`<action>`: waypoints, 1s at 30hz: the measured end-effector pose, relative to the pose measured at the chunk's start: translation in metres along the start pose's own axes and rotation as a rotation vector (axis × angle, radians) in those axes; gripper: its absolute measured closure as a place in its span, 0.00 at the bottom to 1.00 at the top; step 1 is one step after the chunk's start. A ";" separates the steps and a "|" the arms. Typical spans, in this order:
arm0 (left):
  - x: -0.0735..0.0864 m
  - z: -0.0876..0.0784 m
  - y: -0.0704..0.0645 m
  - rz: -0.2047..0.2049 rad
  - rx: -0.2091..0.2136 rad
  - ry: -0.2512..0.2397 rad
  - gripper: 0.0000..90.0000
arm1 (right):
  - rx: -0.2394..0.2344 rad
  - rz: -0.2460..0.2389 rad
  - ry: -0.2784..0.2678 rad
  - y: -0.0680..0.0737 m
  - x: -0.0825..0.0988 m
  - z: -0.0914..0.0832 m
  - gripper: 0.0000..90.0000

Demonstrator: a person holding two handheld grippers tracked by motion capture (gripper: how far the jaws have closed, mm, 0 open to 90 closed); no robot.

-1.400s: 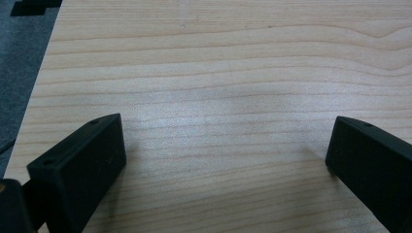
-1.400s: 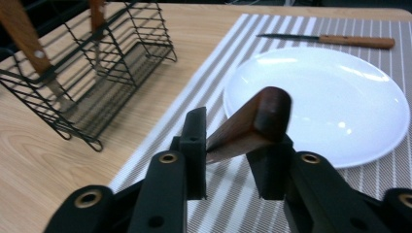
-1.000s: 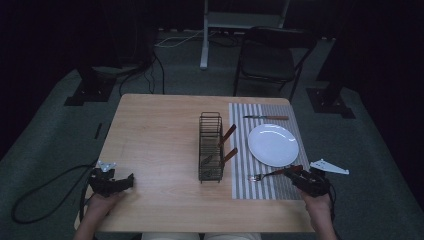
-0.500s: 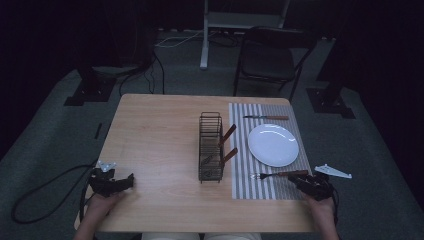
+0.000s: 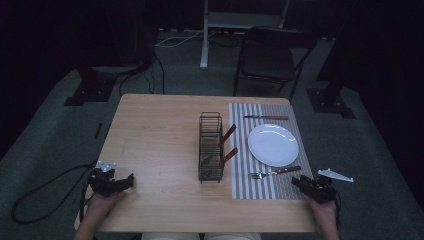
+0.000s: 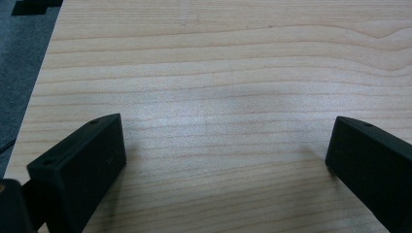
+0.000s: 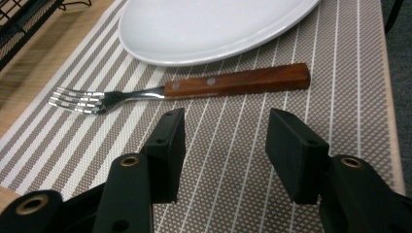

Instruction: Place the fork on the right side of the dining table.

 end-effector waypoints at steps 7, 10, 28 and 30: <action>0.000 0.000 0.000 0.000 0.000 0.000 0.01 | 0.010 -0.005 -0.006 0.008 0.008 0.002 0.44; 0.000 0.000 0.000 0.000 0.000 0.000 0.01 | 0.006 0.015 -0.031 0.016 0.008 0.004 0.32; 0.000 0.000 0.000 0.000 0.000 0.000 0.01 | 0.293 -0.091 -0.099 0.036 0.027 0.006 0.14; 0.000 0.000 0.000 0.000 0.000 0.000 0.01 | 0.309 -0.091 -0.092 0.036 0.030 0.004 0.14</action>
Point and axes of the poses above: each handheld gripper's, and its own axes: z roughly forward along the jaws, x roughly out of its underside, y roughly to its left, the point moved 8 cm from there along z, roughly forward along the jaws, and after that the axes turned 9 degrees about z, right-handed, at the moved point
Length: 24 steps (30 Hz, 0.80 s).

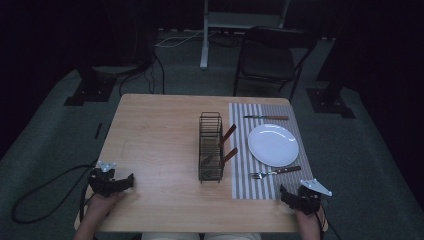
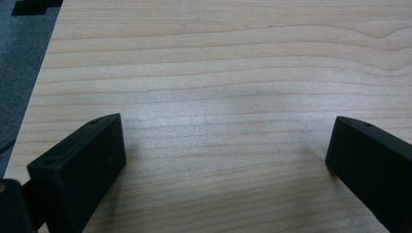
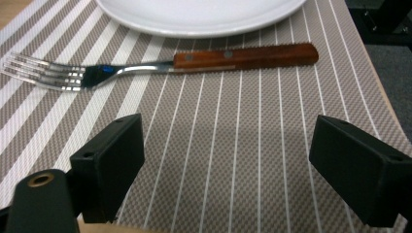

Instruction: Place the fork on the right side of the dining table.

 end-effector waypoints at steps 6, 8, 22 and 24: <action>0.000 0.000 0.000 0.000 0.000 0.000 0.01 | 0.045 -0.018 0.004 -0.001 0.006 -0.006 0.14; 0.000 0.000 0.000 0.000 0.000 0.000 0.01 | 0.062 0.006 0.000 -0.003 0.006 -0.006 0.14; 0.000 0.000 -0.001 -0.009 -0.007 0.001 0.01 | 0.119 0.026 -0.017 -0.008 0.005 -0.007 0.14; 0.000 0.000 -0.001 -0.009 -0.007 0.001 0.01 | 0.116 0.023 -0.011 -0.008 0.005 -0.006 0.14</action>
Point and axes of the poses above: each handheld gripper's, and its own axes: z roughly forward along the jaws, x roughly out of its underside, y roughly to its left, the point moved 8 cm from there along z, roughly forward along the jaws, and after that the axes turned 9 degrees about z, right-handed, at the moved point
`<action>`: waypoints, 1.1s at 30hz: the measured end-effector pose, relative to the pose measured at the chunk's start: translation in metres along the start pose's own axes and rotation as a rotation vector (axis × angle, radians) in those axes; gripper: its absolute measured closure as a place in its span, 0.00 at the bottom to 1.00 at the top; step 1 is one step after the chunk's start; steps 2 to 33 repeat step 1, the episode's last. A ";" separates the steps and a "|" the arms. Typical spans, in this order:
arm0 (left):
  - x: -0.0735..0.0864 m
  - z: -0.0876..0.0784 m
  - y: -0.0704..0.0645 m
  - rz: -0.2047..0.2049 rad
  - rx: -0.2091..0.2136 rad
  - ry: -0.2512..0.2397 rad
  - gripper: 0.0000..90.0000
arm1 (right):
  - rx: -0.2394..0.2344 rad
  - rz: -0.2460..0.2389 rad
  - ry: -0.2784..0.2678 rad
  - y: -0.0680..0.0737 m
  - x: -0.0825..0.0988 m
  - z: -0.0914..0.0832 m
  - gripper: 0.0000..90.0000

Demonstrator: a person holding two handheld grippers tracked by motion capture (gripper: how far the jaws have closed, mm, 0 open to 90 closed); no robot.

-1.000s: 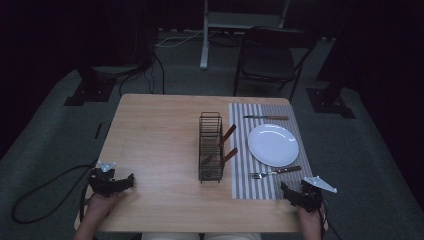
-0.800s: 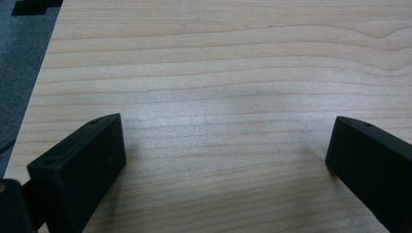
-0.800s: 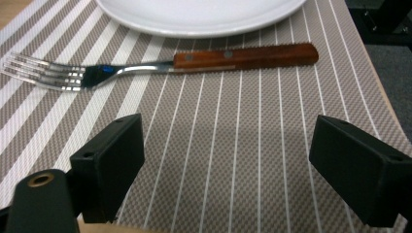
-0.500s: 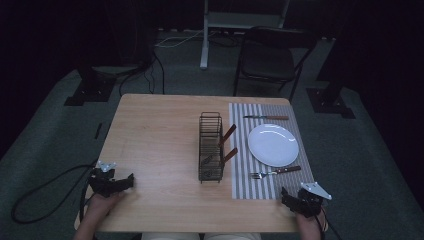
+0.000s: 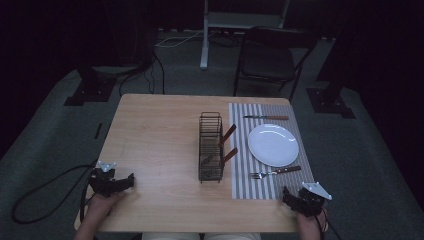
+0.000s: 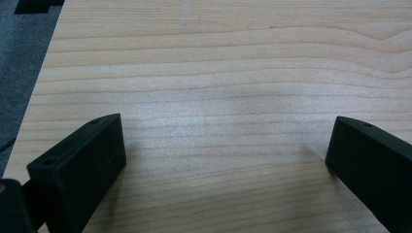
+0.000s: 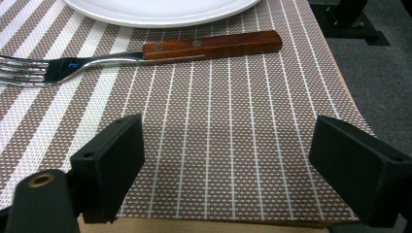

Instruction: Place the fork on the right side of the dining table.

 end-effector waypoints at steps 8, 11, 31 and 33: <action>0.000 0.000 0.000 0.000 0.000 0.000 0.01 | 0.000 0.000 0.000 0.000 0.000 0.000 0.14; 0.000 0.000 0.000 0.000 0.000 0.000 0.01 | 0.000 0.000 0.000 0.000 0.000 0.000 0.14; 0.000 0.000 0.000 0.000 0.000 0.000 0.01 | 0.000 0.000 0.000 0.000 0.000 0.000 0.14; 0.000 0.000 0.000 0.000 0.000 0.000 0.01 | 0.000 0.000 0.000 0.000 0.000 0.000 0.14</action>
Point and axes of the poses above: each handheld gripper's, and its own axes: z roughly forward along the jaws, x roughly out of its underside, y roughly to its left, the point moved 8 cm from there along z, roughly forward along the jaws, and after that the axes turned 9 degrees about z, right-handed, at the moved point
